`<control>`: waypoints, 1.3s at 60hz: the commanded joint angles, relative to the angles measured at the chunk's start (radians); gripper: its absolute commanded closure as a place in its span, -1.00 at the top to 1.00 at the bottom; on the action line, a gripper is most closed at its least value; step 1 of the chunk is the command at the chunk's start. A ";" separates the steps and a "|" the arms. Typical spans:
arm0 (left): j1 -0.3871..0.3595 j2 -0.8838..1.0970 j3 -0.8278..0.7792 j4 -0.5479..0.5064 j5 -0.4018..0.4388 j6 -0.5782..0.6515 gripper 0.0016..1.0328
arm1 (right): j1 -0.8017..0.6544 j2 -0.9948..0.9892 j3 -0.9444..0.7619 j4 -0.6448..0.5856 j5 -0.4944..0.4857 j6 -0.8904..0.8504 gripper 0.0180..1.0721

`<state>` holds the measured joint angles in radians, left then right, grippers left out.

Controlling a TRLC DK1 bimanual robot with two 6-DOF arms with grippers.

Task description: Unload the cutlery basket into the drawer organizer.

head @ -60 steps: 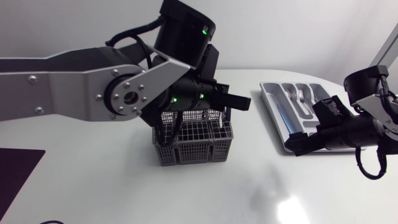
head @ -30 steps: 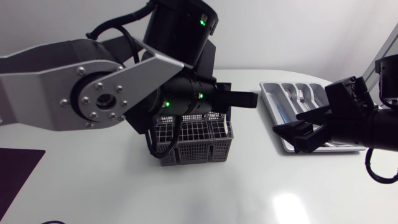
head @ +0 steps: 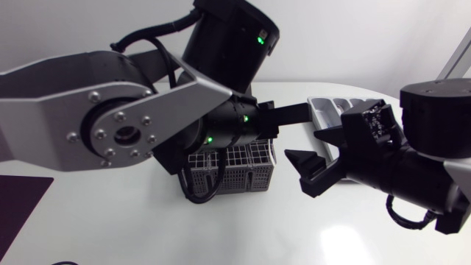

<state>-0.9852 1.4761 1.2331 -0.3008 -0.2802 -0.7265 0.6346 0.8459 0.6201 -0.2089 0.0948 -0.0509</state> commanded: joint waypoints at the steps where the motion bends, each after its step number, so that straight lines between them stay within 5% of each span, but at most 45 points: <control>1: -0.010 0.018 0.039 -0.008 -0.017 -0.056 -0.88 | 0.042 0.028 -0.037 0.032 0.034 0.031 0.72; 12: -0.018 0.035 0.052 -0.032 -0.019 -0.134 -0.88 | 0.105 0.056 -0.062 0.124 0.082 0.040 0.45; 45: -0.020 0.064 0.095 -0.103 0.027 -0.215 -0.88 | 0.134 0.193 -0.071 0.284 0.088 0.033 0.12; 61: -0.020 0.067 0.094 -0.110 0.033 -0.221 -0.88 | 0.134 0.217 -0.082 0.341 0.105 0.028 -0.84; 68: -0.015 0.066 0.097 -0.110 0.038 -0.226 -0.87 | 0.134 0.217 -0.091 0.342 0.105 0.025 -0.89; 78: -0.003 0.059 0.108 -0.106 0.064 -0.225 -0.44 | 0.139 0.216 -0.097 0.335 0.103 0.025 -0.89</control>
<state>-0.9966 1.5234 1.2984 -0.4038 -0.2314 -0.9245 0.7650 1.0542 0.5529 0.1246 0.1886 -0.0334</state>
